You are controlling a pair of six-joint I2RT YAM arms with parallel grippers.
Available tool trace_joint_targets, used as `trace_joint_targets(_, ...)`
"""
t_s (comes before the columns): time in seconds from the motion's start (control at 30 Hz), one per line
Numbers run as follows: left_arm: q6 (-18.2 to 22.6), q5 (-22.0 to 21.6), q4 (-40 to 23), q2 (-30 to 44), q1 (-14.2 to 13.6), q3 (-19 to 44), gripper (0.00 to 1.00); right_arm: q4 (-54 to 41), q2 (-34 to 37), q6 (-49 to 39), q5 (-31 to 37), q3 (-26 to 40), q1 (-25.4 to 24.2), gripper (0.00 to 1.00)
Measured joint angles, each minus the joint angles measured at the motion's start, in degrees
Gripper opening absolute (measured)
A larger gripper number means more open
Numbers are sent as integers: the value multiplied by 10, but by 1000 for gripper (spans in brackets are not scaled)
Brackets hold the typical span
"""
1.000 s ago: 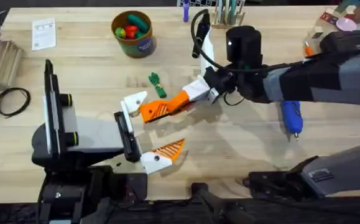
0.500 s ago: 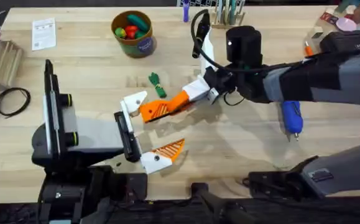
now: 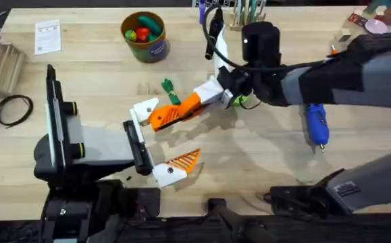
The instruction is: Pick up the gripper from the table and insert it into the empty holder that is missing its gripper. Then pick up a screw, insert it into the mounting hole, and use the screwdriver to tighten it. Finally, clean up the table by picking up the vegetable and placing it into the bucket.
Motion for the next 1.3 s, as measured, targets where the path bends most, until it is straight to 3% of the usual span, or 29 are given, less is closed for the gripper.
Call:
trace_joint_targets(0.27,-1,-9,0,0,1,0,987,16,52,2,0,47,14,8)
trace_joint_targets(1.3,-3,-21,3,0,4,0,985,19,64,34,31,71,25,8)
